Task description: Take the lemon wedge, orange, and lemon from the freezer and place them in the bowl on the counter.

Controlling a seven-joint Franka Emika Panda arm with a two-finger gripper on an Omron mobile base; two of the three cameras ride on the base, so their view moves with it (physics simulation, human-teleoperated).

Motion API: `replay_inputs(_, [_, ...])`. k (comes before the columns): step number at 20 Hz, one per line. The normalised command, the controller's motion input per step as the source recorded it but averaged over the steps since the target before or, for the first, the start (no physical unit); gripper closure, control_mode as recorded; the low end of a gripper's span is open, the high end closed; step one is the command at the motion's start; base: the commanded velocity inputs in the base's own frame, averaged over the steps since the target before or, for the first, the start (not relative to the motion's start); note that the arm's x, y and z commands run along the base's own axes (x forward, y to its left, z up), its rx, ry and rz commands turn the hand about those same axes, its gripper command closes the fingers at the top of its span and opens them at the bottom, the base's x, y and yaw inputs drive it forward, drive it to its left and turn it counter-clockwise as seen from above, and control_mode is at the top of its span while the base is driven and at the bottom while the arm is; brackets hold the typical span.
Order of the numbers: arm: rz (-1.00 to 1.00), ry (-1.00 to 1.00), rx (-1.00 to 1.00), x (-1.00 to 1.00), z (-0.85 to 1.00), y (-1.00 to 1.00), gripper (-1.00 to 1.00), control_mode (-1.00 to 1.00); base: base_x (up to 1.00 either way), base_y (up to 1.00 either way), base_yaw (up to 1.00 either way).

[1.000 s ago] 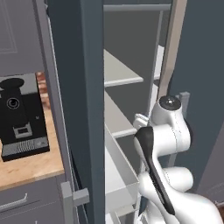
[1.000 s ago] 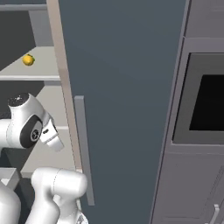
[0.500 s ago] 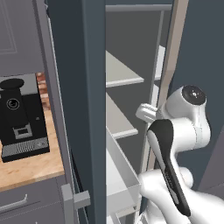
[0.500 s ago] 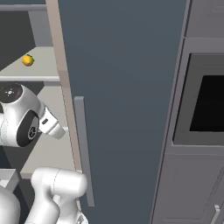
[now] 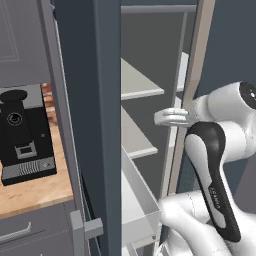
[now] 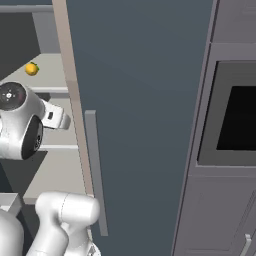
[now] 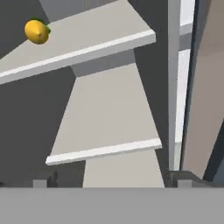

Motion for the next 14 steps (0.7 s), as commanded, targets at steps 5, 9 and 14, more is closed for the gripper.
replay_inputs(5, [0.38,-0.21,-0.14,0.19,0.91,0.49,-1.00,-1.00,0.00,0.00,0.00])
replay_inputs(9, [0.31,-0.12,-0.05,0.56,0.68,0.44,-1.00,-1.00,0.00,0.00,0.00])
replay_inputs(14, [0.09,0.00,-0.08,0.82,0.34,0.57,-1.00,-1.00,0.00,0.00,0.00])
